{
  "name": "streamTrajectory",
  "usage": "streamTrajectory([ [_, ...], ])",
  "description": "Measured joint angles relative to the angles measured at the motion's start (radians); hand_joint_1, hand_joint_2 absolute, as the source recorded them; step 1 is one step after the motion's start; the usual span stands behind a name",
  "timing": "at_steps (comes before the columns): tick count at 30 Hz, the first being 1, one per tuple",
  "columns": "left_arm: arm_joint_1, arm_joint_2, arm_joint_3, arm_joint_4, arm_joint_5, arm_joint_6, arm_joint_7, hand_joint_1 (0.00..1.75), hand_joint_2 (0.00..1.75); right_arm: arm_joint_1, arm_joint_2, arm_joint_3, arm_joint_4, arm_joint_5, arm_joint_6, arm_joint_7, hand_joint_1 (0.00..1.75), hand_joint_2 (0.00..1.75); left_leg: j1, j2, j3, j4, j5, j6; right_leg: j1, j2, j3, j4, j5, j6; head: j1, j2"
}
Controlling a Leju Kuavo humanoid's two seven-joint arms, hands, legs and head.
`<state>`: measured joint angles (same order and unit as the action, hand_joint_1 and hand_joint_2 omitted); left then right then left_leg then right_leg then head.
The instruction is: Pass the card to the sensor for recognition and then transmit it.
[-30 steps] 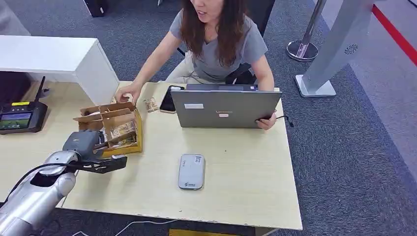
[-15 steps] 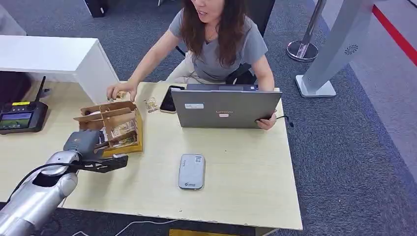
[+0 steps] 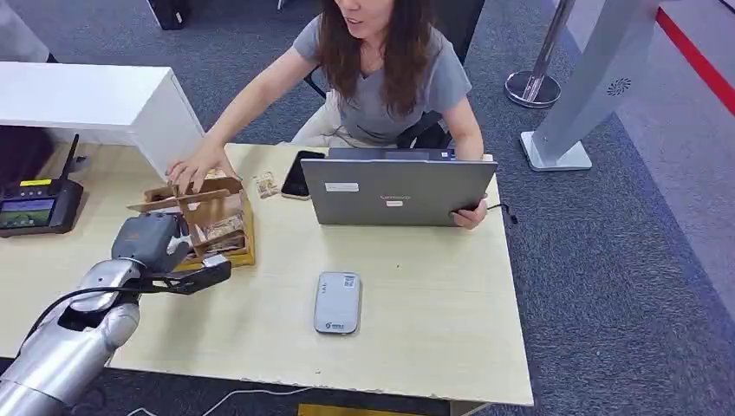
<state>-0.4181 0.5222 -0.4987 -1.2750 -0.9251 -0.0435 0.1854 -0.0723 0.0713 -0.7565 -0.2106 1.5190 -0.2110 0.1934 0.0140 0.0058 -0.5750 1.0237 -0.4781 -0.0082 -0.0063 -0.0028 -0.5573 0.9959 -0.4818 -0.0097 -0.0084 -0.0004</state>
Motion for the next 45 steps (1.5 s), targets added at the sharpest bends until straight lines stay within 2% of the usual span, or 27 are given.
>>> streamTrajectory([
  [8,0.018,-0.003,0.046,-0.086,-0.006,0.007,0.000,1.75,1.75,0.000,0.002,0.000,0.000,0.001,0.001,-0.002,0.00,1.75,0.000,0.000,0.000,0.000,0.000,0.000,0.000,0.000,0.000,0.000,0.000,0.000,0.000,0.000],
  [17,0.025,-0.011,0.058,-0.112,-0.013,0.009,0.000,1.75,1.75,0.001,0.004,0.000,0.000,0.007,0.001,-0.002,0.00,1.75,0.000,0.000,0.000,0.000,0.000,0.000,0.000,0.000,0.000,0.000,0.000,0.000,0.000,0.000],
  [18,0.029,-0.014,0.061,-0.116,-0.015,0.007,0.000,0.28,1.75,0.002,0.005,0.000,0.000,0.012,0.001,-0.002,0.00,1.75,0.000,0.000,0.000,0.000,0.000,0.000,0.000,0.000,0.000,0.000,0.000,0.000,0.000,0.000],
  [19,0.031,-0.014,0.064,-0.117,-0.018,0.001,0.000,0.00,1.75,0.002,0.005,0.000,0.000,0.013,0.001,-0.002,0.00,1.75,0.000,0.000,0.000,0.000,0.000,0.000,0.000,0.000,0.000,0.000,0.000,0.000,0.000,0.000],
  [24,0.031,-0.013,0.068,-0.117,-0.039,-0.033,0.000,0.00,1.75,0.003,0.006,0.000,0.000,0.014,0.001,-0.001,0.00,1.75,0.000,0.000,0.000,0.000,0.000,0.000,0.000,0.000,0.000,0.000,0.000,0.000,0.000,0.000],
  [27,0.030,0.008,0.068,-0.117,-0.047,-0.084,0.005,0.00,1.75,0.003,0.006,0.000,0.000,0.014,0.001,0.002,0.00,1.75,0.000,0.001,0.000,0.000,0.000,0.000,0.000,0.001,-0.001,0.000,0.000,0.000,0.000,0.000],
  [38,0.032,0.054,0.066,-0.112,-0.034,-0.145,0.005,0.00,1.75,0.003,0.006,0.000,0.000,0.016,-0.001,0.005,0.00,1.75,0.000,0.000,0.000,0.000,0.000,0.000,0.000,0.001,-0.001,0.000,0.000,0.000,0.000,0.000],
  [45,0.031,0.120,0.051,-0.113,0.024,-0.230,0.012,0.00,1.75,0.004,0.006,0.000,0.000,0.016,-0.011,0.005,0.00,1.75,0.000,0.001,0.000,0.000,0.000,0.000,0.000,0.001,-0.001,0.000,0.000,0.000,0.000,0.000],
])
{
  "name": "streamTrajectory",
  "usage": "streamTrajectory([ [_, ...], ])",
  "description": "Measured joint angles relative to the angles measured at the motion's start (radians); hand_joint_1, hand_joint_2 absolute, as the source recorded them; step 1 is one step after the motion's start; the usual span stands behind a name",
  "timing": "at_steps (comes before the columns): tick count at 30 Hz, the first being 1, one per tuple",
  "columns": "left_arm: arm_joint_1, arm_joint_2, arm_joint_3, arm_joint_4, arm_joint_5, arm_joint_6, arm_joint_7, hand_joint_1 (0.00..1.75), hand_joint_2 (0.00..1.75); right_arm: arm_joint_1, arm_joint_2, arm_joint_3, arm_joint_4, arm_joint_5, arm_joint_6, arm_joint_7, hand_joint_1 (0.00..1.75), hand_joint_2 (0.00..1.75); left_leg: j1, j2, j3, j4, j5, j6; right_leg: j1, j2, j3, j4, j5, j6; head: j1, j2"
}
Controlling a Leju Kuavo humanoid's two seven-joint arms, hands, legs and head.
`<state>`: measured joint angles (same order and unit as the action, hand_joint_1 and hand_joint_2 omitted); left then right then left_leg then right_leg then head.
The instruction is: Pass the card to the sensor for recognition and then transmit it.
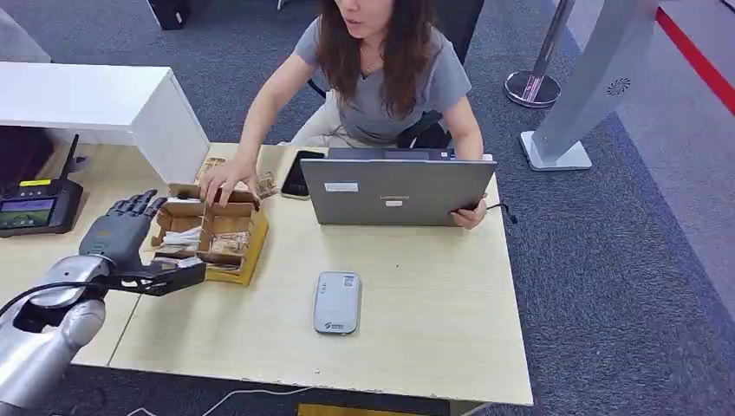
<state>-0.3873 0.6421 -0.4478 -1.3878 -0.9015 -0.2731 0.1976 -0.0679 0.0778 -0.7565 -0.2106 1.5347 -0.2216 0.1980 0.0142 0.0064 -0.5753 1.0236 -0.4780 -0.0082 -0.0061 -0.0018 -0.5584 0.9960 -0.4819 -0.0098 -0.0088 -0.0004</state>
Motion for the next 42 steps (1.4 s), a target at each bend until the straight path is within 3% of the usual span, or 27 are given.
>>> streamTrajectory([
  [10,-0.017,0.075,-0.038,-0.035,0.062,-0.061,0.010,0.00,1.75,0.001,0.000,-0.001,0.000,-0.003,-0.008,0.000,0.00,1.75,0.000,0.000,0.000,0.000,0.000,0.000,0.000,0.000,0.000,0.000,0.000,0.000,0.000,0.000],
  [11,-0.020,0.080,-0.041,-0.036,0.068,-0.060,0.010,0.30,1.75,0.002,0.000,-0.001,0.000,-0.003,-0.008,0.000,0.00,1.75,0.000,0.000,0.000,0.000,0.000,0.000,0.000,0.000,0.000,0.000,0.000,0.000,0.000,0.000],
  [12,-0.021,0.081,-0.045,-0.036,0.074,-0.055,0.011,0.42,1.75,0.002,0.000,-0.001,0.000,-0.003,-0.008,0.000,0.00,0.00,0.000,0.000,0.000,0.000,0.000,0.000,0.000,0.000,0.000,0.000,0.000,0.000,0.000,0.000],
  [17,-0.028,0.079,-0.064,-0.035,0.077,-0.041,0.014,0.44,1.75,0.002,0.000,-0.001,0.000,0.002,-0.007,0.000,0.00,0.00,0.000,0.000,0.000,0.000,0.000,0.000,0.000,0.000,0.000,0.000,0.000,0.000,0.000,0.000],
  [19,-0.033,0.079,-0.072,-0.035,0.077,-0.039,0.016,1.48,1.75,0.002,0.000,-0.001,0.000,0.002,-0.007,0.000,0.00,0.00,0.000,0.000,0.000,0.000,0.000,0.000,0.000,0.000,0.000,0.000,0.000,0.000,0.000,0.000],
  [20,-0.035,0.077,-0.075,-0.034,0.074,-0.035,0.016,1.75,1.75,0.002,0.000,-0.001,0.000,0.002,-0.006,0.000,0.00,0.00,0.000,0.000,0.000,0.000,0.000,0.000,0.000,0.000,0.000,0.000,0.000,0.000,0.000,0.000],
  [23,-0.041,0.062,-0.084,-0.019,0.056,-0.003,0.016,1.61,1.75,0.000,0.000,-0.001,0.000,0.004,-0.004,0.000,0.00,0.00,0.000,0.000,0.000,0.000,0.000,0.000,0.000,0.000,0.000,0.000,0.000,0.000,0.000,0.000],
  [26,-0.041,0.041,-0.093,0.006,0.052,0.006,0.011,1.62,1.75,-0.001,0.000,-0.001,0.000,0.007,-0.004,0.000,0.00,0.00,0.000,0.000,0.000,0.000,0.000,0.000,0.000,0.000,0.000,0.000,0.000,0.000,0.000,0.000],
  [27,-0.041,0.036,-0.096,0.015,0.052,0.007,0.011,1.08,1.75,-0.001,0.000,-0.001,0.000,0.010,-0.004,0.000,0.00,0.00,0.000,0.000,0.000,0.000,0.000,0.000,0.000,0.000,0.000,0.000,0.000,0.000,0.000,0.000],
  [28,-0.041,0.031,-0.100,0.022,0.051,0.008,0.011,0.12,1.75,-0.001,0.000,-0.001,0.000,0.013,-0.004,0.001,0.00,0.00,0.000,0.000,0.000,0.000,0.000,0.000,0.000,0.000,0.000,0.000,0.000,0.000,0.000,0.000],
  [29,-0.041,0.025,-0.104,0.030,0.050,0.009,0.009,0.00,1.75,-0.001,0.000,-0.001,0.000,0.016,-0.004,0.002,0.00,0.00,0.000,0.000,0.000,0.000,0.000,0.000,0.000,0.000,0.000,0.000,0.000,0.000,0.000,0.000],
  [42,-0.046,0.008,-0.128,0.079,0.052,0.008,0.004,0.00,1.75,-0.001,0.000,-0.001,0.000,0.017,-0.005,0.009,0.00,0.00,0.000,0.000,0.000,0.000,0.000,0.000,0.000,0.000,0.000,0.000,0.000,0.000,0.000,0.000],
])
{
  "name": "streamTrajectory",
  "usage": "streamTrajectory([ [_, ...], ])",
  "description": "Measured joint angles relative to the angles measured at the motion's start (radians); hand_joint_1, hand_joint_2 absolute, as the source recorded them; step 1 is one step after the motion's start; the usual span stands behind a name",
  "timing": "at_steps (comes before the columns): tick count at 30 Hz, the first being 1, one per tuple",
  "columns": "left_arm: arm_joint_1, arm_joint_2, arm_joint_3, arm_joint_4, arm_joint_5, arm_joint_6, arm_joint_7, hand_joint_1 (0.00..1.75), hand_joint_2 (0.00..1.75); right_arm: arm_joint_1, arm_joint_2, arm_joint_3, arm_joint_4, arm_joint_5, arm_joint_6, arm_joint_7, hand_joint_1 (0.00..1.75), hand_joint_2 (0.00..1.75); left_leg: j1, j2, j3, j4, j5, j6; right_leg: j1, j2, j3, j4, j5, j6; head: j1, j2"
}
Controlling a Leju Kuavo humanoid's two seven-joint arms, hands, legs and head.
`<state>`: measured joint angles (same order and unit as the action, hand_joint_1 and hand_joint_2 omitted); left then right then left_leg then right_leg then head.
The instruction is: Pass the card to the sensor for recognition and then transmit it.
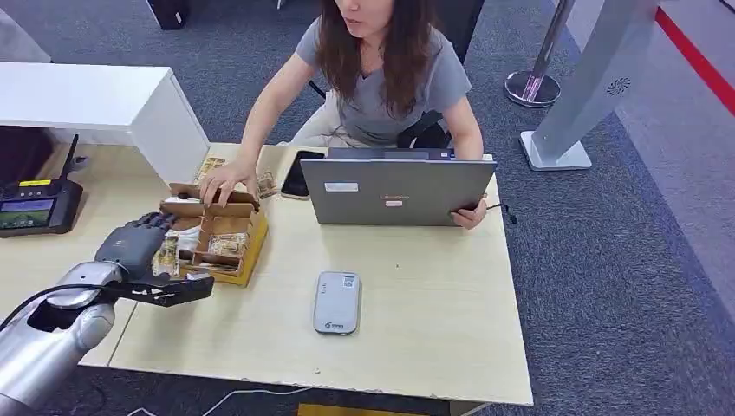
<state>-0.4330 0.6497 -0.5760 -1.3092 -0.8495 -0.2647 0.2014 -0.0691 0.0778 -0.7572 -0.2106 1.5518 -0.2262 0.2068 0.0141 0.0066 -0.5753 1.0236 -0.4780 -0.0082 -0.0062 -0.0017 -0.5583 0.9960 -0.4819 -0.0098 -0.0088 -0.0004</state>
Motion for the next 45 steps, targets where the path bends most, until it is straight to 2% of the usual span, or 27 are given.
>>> streamTrajectory([
  [20,-0.013,-0.002,-0.005,0.023,0.003,0.005,-0.003,0.00,1.75,-0.002,0.000,0.000,0.000,0.002,0.002,0.003,0.00,0.00,0.000,0.000,0.000,0.000,0.000,0.000,0.000,0.000,0.000,0.000,0.000,0.000,0.000,0.000],
  [31,-0.049,-0.056,-0.030,0.038,0.100,0.000,-0.076,0.00,1.75,-0.012,0.000,0.000,0.000,0.002,0.005,0.003,0.00,0.00,0.000,0.000,0.000,0.000,0.000,0.000,0.000,0.000,0.000,0.000,0.000,0.000,0.000,0.000],
  [45,-0.084,-0.100,-0.059,0.053,0.121,0.001,-0.079,0.00,1.75,-0.014,0.000,0.000,0.000,0.004,0.005,0.003,0.00,0.00,0.000,0.000,0.000,0.000,0.000,0.000,0.000,0.000,0.000,0.000,0.000,0.000,0.000,0.000],
])
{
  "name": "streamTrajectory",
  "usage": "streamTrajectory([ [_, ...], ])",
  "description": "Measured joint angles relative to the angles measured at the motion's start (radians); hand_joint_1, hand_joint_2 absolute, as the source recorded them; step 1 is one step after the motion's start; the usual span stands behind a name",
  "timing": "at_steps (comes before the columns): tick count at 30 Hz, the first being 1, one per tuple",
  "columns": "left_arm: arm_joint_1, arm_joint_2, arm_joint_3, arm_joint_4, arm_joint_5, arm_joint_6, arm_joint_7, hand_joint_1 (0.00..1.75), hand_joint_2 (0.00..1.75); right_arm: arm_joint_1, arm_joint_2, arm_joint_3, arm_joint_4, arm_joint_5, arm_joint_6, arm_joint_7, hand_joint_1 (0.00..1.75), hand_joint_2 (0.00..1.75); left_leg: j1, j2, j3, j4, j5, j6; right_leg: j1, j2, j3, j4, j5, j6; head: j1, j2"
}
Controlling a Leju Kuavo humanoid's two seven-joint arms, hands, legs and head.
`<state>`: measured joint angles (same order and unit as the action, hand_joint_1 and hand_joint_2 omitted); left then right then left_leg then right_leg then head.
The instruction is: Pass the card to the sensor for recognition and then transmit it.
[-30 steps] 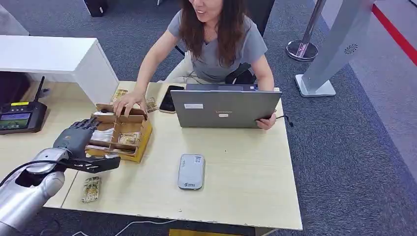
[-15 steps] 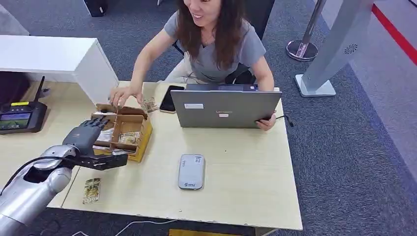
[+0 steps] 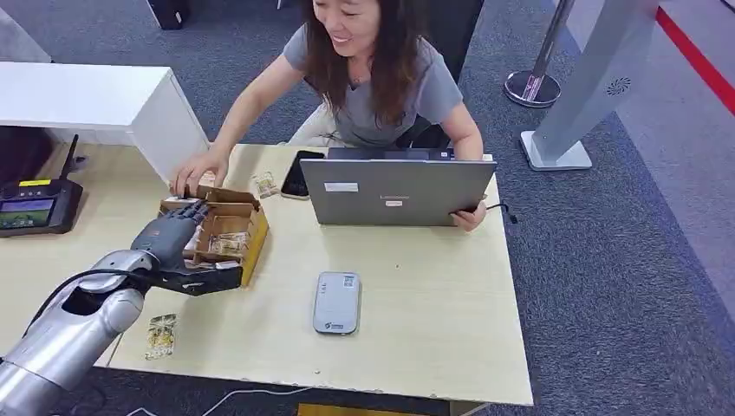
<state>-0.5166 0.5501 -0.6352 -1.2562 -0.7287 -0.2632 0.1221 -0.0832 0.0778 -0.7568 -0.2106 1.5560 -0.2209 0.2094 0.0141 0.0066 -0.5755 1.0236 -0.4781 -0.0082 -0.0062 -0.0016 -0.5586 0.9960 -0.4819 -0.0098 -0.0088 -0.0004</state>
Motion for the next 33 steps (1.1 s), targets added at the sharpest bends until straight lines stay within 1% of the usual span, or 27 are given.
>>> streamTrajectory([
  [8,-0.007,-0.003,-0.011,0.001,0.023,0.003,0.000,0.00,1.75,-0.003,0.000,0.001,0.000,0.013,-0.001,0.001,0.00,0.00,0.000,0.000,0.000,0.000,0.000,0.000,0.000,0.000,0.000,0.000,0.000,0.000,0.000,0.000],
  [11,-0.007,-0.002,-0.014,0.001,0.049,0.002,-0.001,0.00,1.75,-0.004,0.000,0.002,0.000,0.012,-0.001,0.001,0.00,0.00,0.000,0.000,0.000,0.000,0.000,0.000,0.000,0.000,0.000,0.000,0.000,0.000,0.000,0.000],
  [12,-0.007,-0.002,-0.016,0.001,0.058,0.001,-0.005,0.03,1.75,-0.005,0.000,0.002,0.000,0.012,-0.001,0.001,0.00,0.00,0.000,0.000,0.000,0.000,0.000,0.000,0.000,0.000,0.000,0.000,0.000,0.000,0.000,0.000],
  [13,-0.007,0.000,-0.016,0.001,0.065,0.000,-0.008,0.12,1.75,-0.006,0.000,0.002,0.000,0.012,-0.001,0.001,0.00,0.00,0.000,0.000,0.000,0.000,0.000,0.000,0.000,0.000,0.000,0.000,0.000,0.000,0.000,0.000],
  [15,-0.007,0.002,-0.017,0.001,0.070,-0.004,-0.009,0.19,1.75,-0.007,0.000,0.002,-0.001,0.012,-0.001,0.002,0.00,0.00,0.000,0.000,0.000,0.000,0.000,0.000,0.000,0.000,0.000,0.000,0.000,0.000,0.000,0.000],
  [16,-0.007,0.004,-0.018,0.001,0.073,-0.006,-0.010,0.35,1.75,-0.007,0.000,0.002,-0.001,0.012,-0.001,0.003,0.00,0.00,0.000,0.000,0.000,0.000,0.000,0.000,0.000,0.000,0.000,0.000,0.000,0.000,0.000,0.000],
  [17,-0.007,0.006,-0.019,0.001,0.074,-0.007,-0.010,0.35,1.75,-0.008,0.000,0.002,-0.001,0.012,-0.001,0.003,0.00,0.00,0.000,0.000,0.000,0.000,0.000,0.000,0.000,0.000,0.000,0.000,0.000,0.000,0.000,0.000],
  [18,-0.007,0.008,-0.019,0.001,0.075,-0.007,-0.010,1.47,1.75,-0.009,0.000,0.002,-0.001,0.012,-0.001,0.003,0.00,0.00,0.000,0.000,0.000,0.000,0.000,0.000,0.000,0.000,0.000,0.000,0.000,0.000,0.000,0.000],
  [19,-0.007,0.009,-0.020,0.001,0.076,-0.008,-0.010,1.68,1.75,-0.009,0.000,0.002,-0.001,0.012,-0.001,0.003,0.00,0.00,0.000,0.000,0.000,0.000,0.000,0.000,0.000,0.000,0.000,0.000,0.000,0.000,0.000,0.000],
  [20,-0.007,0.010,-0.021,0.001,0.077,-0.008,-0.010,1.68,1.75,-0.009,0.000,0.002,-0.001,0.012,0.000,0.003,0.00,0.00,0.000,0.000,0.000,0.000,0.000,0.000,0.000,0.000,0.000,0.000,0.000,0.000,0.000,0.000],
  [21,-0.007,0.011,-0.021,0.001,0.079,-0.011,-0.010,1.75,1.75,-0.010,0.000,0.003,-0.001,0.012,-0.001,0.003,0.00,0.00,0.000,0.000,0.000,0.000,0.000,0.000,0.000,0.000,0.000,0.000,0.000,0.000,0.000,0.000],
  [33,-0.007,0.023,-0.027,0.000,0.086,-0.015,-0.009,1.75,1.75,-0.011,0.000,0.003,-0.001,0.012,0.000,0.003,0.00,0.00,0.000,0.000,0.000,0.000,0.000,0.000,0.000,0.000,0.000,0.000,0.000,0.000,0.000,0.000],
])
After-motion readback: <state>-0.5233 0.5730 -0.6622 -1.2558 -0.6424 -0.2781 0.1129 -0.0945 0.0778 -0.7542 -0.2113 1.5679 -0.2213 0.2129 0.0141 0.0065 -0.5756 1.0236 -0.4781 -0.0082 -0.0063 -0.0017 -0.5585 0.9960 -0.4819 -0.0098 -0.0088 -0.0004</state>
